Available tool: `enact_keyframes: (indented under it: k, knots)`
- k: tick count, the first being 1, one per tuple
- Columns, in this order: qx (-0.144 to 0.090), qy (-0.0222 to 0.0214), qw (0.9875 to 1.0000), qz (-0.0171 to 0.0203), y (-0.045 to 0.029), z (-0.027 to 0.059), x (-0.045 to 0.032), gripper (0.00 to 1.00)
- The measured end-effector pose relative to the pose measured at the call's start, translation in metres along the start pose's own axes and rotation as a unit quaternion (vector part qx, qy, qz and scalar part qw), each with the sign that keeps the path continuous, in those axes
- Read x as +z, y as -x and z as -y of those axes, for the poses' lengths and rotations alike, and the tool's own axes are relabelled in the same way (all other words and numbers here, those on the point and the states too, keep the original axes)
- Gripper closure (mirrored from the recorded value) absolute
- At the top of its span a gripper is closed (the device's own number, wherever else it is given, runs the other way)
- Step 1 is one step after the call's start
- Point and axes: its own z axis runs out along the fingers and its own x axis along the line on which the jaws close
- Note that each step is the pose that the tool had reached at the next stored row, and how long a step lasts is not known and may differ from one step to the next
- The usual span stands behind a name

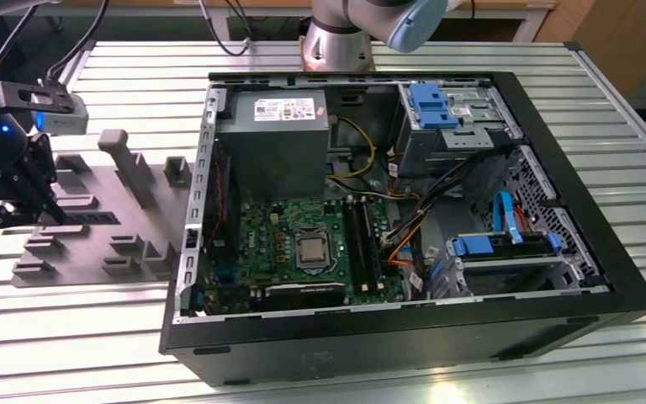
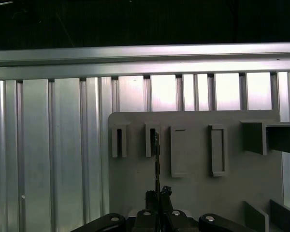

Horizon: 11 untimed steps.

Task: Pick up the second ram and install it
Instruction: 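Pick up the second ram and move it above second insertion slot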

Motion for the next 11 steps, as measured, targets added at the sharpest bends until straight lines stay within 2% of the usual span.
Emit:
enact_keyframes:
  k: [11]
  knots:
    - [0.000, 0.0000, 1.0000, 0.0000, 0.0002, 0.0000, -0.0025, 0.86]
